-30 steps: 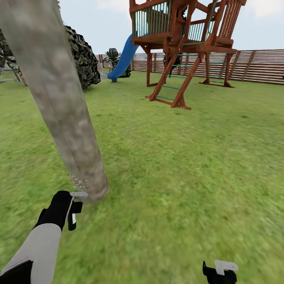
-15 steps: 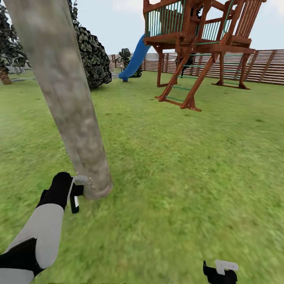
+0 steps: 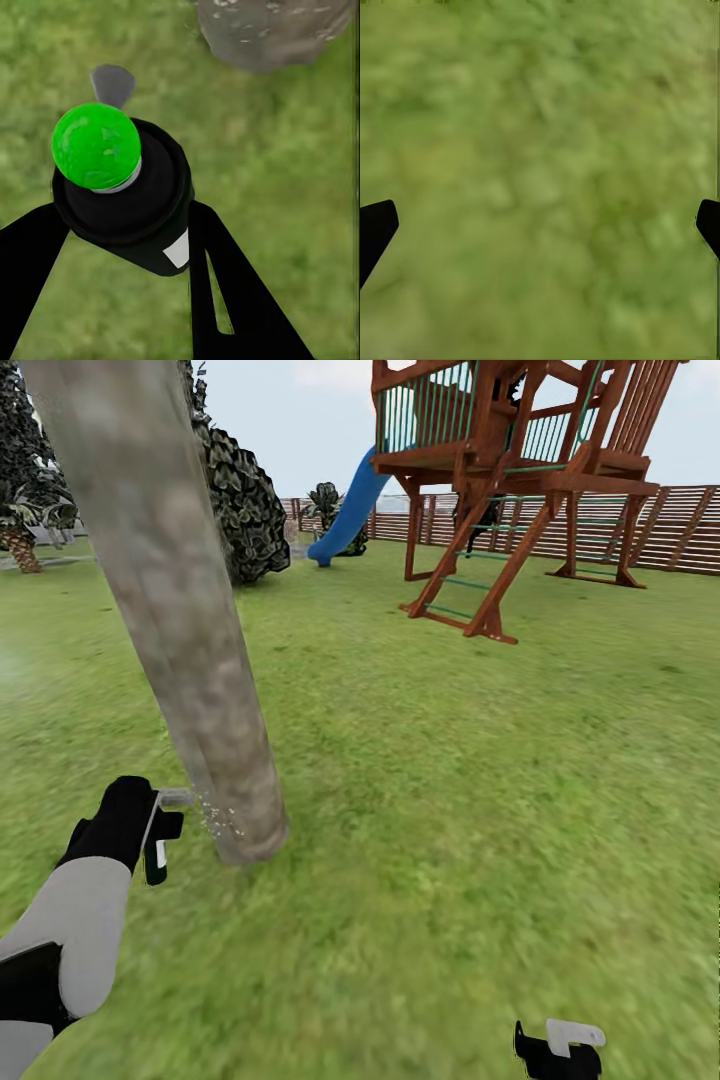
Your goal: In the garden, pick up the pesticide atomizer on the floor and spray pesticide onto both trees until each tree trunk is fully covered.
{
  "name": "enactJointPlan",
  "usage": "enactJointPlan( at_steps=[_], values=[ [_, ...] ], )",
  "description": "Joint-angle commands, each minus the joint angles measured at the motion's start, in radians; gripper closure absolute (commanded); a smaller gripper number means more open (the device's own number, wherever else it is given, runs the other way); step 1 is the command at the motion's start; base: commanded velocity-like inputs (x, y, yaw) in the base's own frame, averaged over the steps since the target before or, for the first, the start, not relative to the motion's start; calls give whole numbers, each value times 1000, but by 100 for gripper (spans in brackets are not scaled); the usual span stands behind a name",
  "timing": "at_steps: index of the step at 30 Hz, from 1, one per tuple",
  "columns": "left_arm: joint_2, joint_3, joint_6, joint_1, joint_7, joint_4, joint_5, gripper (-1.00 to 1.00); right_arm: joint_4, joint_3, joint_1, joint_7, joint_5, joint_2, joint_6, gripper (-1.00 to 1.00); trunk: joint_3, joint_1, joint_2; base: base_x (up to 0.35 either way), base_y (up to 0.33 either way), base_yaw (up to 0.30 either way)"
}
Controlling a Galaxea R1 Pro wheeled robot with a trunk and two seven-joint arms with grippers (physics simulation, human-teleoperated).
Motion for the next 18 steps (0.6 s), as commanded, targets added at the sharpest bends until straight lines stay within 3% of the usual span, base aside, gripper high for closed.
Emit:
enactJointPlan(
  at_steps=[1, 6, 18],
  values=[
    [-1, 2, 3, -1, -10, -1, -11, 100, 2, -6, -1, -5, 11, 0, -3, -100, -1, 0, 0, 145, -229, 0],
    [-27, 1, 3, -1, -10, -1, -11, 100, 2, -6, -1, -5, 10, 1, -3, -100, -1, 0, 0, 93, -258, 0],
    [-27, 3, 1, -1, -10, -2, -12, 100, 2, -6, -1, -7, 11, 1, -2, -100, -1, 0, 0, 2, -276, 23]
  ],
)
